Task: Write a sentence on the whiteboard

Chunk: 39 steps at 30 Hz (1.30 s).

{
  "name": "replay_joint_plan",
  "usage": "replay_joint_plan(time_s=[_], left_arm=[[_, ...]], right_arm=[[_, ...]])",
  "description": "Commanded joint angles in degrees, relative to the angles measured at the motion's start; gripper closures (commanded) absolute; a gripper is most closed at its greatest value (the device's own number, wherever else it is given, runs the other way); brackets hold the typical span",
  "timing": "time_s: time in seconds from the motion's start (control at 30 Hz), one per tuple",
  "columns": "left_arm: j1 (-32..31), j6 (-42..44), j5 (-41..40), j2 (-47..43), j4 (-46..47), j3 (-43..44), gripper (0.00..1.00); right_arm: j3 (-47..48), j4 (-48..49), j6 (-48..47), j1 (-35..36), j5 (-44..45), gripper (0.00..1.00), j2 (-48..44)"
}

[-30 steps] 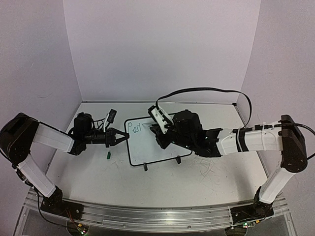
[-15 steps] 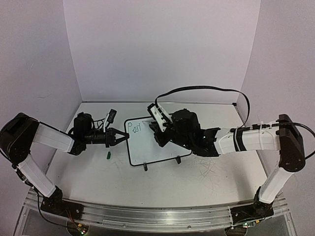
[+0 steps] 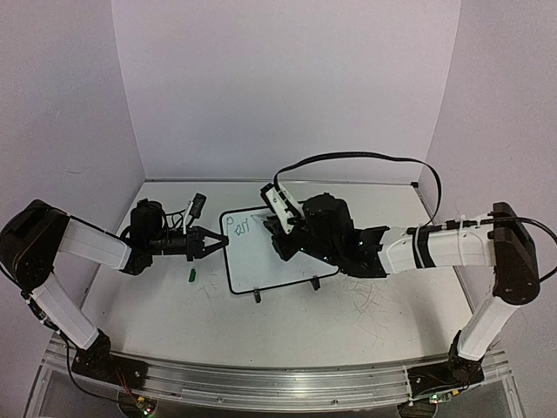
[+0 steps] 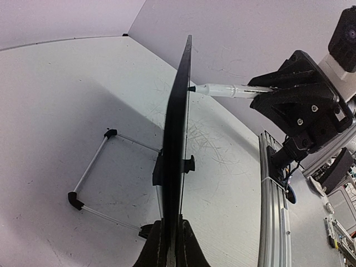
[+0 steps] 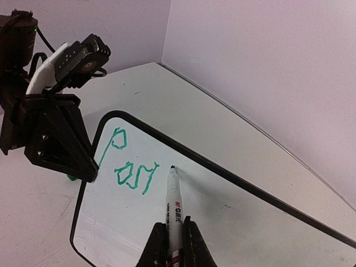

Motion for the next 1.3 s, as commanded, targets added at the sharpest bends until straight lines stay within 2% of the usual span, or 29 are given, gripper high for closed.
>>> replay_joint_plan(time_s=[0.0, 1.03, 1.27], left_arm=[[-0.1, 1.4, -0.5, -2.3, 1.6, 0.5, 1.0], [-0.1, 1.4, -0.5, -2.6, 1.5, 0.5, 1.0], [-0.1, 1.4, -0.6, -2.5, 1.4, 0.4, 1.0]], right_arm=[[0.7, 0.2, 1.3, 0.1, 0.7, 1.0, -0.3], [-2.8, -2.3, 4.3, 0.9, -1.1, 1.0, -0.9], [-3.6, -1.8, 4.1, 0.9, 2.5, 1.0, -2.6]])
